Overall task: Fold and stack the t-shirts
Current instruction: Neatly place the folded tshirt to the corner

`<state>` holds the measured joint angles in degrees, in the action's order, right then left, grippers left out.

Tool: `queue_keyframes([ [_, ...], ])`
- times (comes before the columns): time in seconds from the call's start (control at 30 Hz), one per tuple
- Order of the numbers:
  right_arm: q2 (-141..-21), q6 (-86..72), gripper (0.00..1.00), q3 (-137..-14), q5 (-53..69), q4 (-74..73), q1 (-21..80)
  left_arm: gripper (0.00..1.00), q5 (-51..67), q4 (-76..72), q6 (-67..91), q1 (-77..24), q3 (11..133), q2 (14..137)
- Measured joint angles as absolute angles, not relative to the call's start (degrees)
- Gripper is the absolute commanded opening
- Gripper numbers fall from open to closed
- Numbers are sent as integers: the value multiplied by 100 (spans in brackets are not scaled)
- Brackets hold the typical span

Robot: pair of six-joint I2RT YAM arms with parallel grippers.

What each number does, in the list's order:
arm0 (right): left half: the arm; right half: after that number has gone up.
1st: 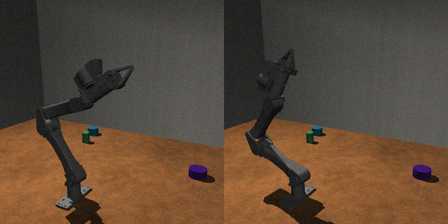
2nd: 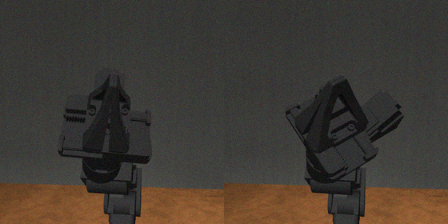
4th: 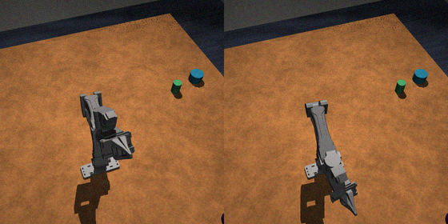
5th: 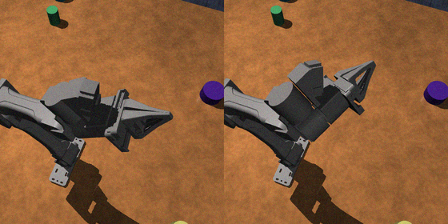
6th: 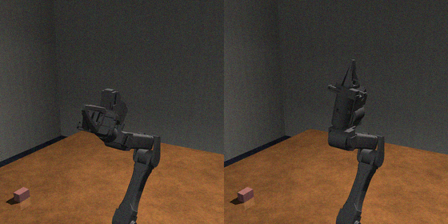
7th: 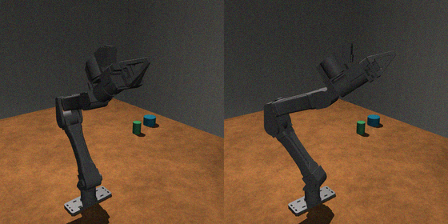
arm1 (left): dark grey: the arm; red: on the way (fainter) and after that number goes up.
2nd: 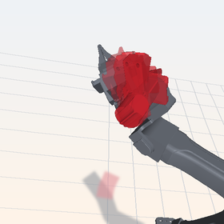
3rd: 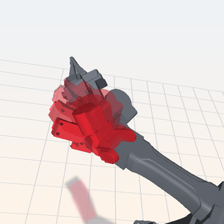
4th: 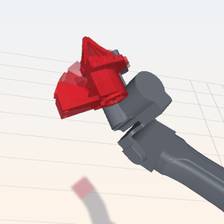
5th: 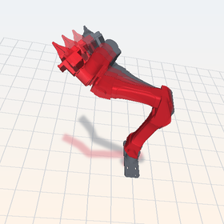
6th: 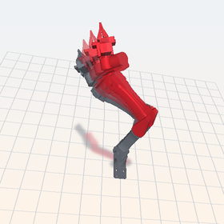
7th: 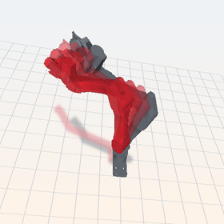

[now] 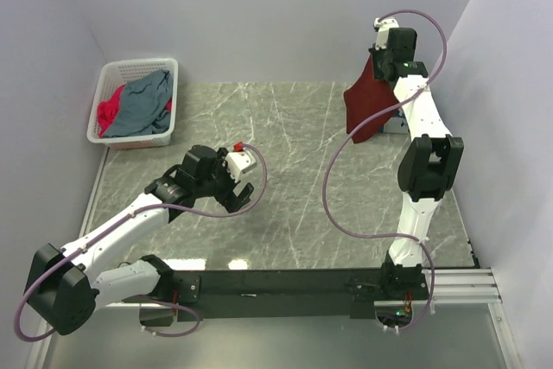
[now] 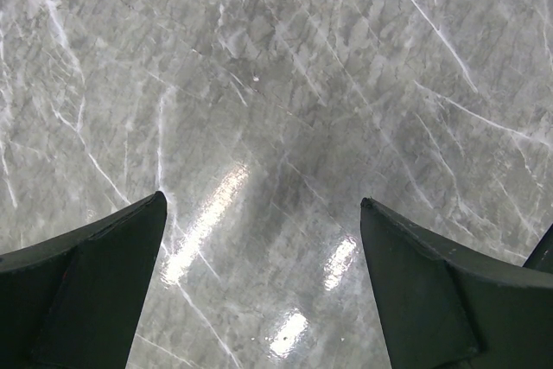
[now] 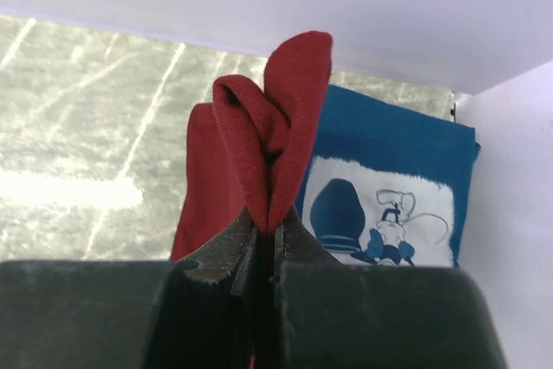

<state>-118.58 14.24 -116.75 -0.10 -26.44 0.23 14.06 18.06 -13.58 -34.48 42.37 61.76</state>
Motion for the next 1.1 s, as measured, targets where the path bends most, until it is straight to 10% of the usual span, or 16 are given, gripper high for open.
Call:
queue_keyframes([
  [1.1,-11754,1778,0,-12376,-43,-3277,-187,99,1319,1820,-1378,-3448,4158,6045],
])
